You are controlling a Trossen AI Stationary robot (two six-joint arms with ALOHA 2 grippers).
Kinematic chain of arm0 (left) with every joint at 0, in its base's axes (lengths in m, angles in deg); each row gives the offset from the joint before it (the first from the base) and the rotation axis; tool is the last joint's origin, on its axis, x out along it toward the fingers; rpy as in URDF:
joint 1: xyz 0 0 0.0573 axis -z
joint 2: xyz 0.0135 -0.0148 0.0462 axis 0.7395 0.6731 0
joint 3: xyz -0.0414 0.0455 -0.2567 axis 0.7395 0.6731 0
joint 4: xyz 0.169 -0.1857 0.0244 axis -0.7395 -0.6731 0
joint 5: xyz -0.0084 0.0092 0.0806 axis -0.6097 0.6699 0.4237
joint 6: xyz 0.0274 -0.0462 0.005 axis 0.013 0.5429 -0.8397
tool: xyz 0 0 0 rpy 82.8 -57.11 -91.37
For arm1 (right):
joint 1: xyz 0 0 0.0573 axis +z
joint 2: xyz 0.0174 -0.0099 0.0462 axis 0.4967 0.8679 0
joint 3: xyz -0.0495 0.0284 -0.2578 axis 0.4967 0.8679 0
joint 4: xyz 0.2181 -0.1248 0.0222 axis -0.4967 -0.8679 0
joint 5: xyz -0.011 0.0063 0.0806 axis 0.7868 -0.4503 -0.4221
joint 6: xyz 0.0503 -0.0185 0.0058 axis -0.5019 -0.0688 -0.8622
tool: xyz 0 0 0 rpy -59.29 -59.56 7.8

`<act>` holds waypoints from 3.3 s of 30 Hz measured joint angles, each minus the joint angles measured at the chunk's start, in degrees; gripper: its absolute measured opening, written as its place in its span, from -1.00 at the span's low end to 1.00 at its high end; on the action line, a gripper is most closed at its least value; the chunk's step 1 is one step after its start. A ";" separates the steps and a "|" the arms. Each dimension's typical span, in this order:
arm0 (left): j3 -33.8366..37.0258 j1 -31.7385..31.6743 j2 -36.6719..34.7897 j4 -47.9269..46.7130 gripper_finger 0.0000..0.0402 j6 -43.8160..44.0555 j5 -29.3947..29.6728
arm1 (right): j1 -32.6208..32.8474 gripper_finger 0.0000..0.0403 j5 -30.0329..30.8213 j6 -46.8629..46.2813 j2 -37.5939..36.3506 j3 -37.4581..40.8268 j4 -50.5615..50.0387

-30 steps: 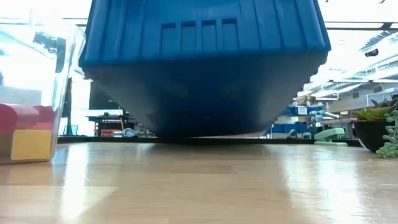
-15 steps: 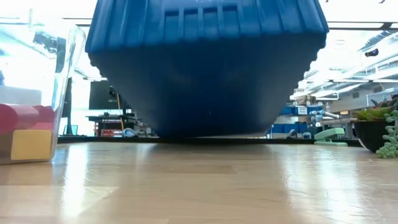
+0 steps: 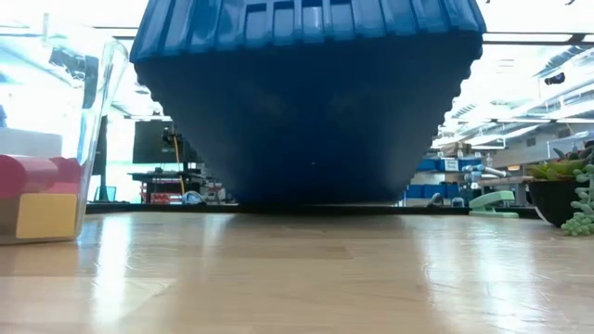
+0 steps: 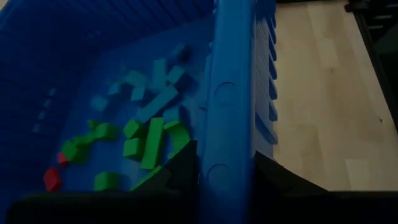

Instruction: Sort Items/Unsort Items

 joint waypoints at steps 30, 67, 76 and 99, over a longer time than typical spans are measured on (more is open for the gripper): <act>20.04 1.78 5.93 9.00 -0.48 3.55 0.47 | 3.44 -0.20 7.87 3.60 0.33 23.06 -0.95; 13.46 -6.79 -0.15 5.88 0.14 -3.88 16.49 | -20.23 0.60 18.80 13.56 5.89 14.03 24.15; 13.46 -11.49 -0.22 11.28 0.14 -6.33 20.14 | -30.22 0.55 14.75 16.68 21.55 10.55 27.58; 13.51 -12.39 -0.09 15.21 0.14 -5.70 20.69 | -39.58 0.51 13.55 -1.55 49.29 -5.79 15.93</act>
